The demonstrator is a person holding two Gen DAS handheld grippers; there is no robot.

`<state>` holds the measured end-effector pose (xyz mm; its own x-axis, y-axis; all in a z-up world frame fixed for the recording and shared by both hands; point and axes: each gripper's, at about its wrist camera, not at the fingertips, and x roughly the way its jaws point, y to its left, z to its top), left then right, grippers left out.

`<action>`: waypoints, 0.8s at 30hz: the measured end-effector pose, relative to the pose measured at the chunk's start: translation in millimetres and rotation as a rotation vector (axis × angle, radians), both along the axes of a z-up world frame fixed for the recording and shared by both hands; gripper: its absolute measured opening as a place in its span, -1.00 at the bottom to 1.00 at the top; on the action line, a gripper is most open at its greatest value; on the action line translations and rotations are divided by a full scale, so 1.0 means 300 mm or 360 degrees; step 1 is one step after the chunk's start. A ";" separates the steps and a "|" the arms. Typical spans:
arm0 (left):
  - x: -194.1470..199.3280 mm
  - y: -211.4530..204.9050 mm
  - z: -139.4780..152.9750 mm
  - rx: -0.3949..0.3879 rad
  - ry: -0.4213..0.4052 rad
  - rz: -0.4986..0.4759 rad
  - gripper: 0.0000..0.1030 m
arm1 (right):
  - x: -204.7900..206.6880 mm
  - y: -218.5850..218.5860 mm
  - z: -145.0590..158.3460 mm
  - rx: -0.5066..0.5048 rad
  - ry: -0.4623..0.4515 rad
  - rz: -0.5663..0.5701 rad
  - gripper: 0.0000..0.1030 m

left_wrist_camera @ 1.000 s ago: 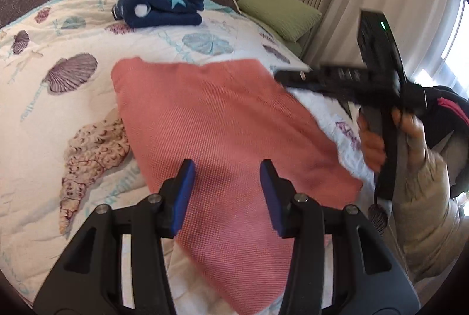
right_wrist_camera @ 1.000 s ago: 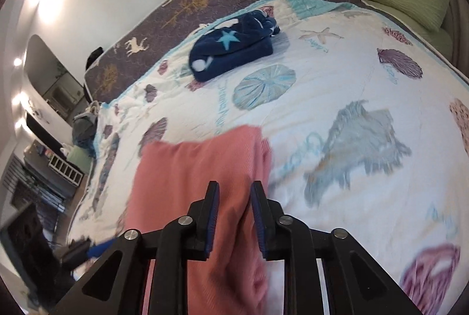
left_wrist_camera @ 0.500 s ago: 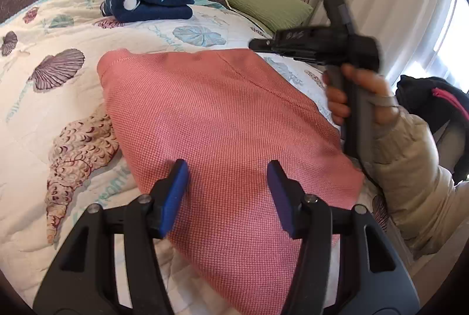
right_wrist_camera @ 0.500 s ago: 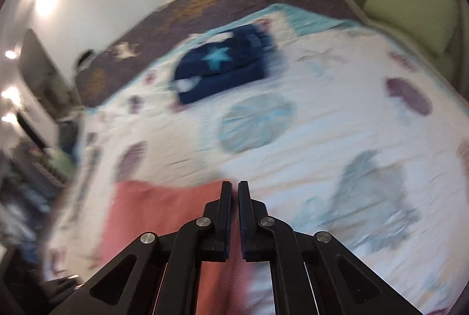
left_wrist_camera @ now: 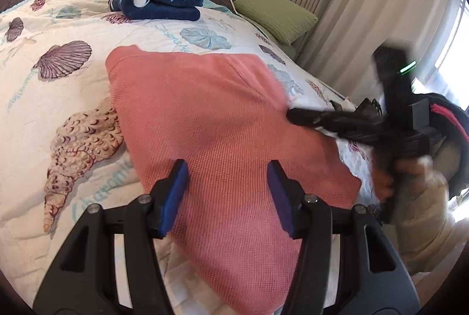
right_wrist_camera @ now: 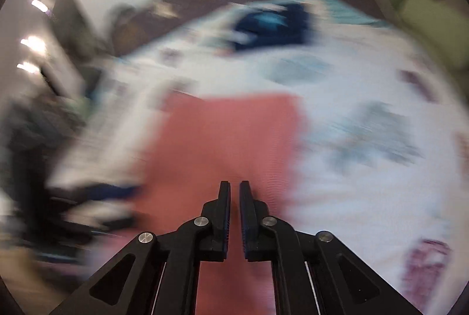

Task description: Fold small clothes

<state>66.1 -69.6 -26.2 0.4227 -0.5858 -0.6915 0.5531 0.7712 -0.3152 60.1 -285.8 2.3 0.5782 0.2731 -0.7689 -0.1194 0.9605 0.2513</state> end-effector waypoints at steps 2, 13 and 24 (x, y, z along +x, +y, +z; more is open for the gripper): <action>-0.009 0.001 0.003 0.0043 -0.0014 0.0018 0.11 | 0.005 -0.104 -0.082 -0.0096 0.0096 -0.0318 -0.96; -0.100 0.070 0.048 0.0007 -0.0054 0.0049 0.13 | -0.217 0.020 0.067 0.0327 -0.0112 0.0050 -0.77; -0.208 0.141 -0.047 0.0019 0.0106 0.0040 0.19 | -0.290 -0.032 -0.013 0.0326 0.0042 -0.0215 -0.79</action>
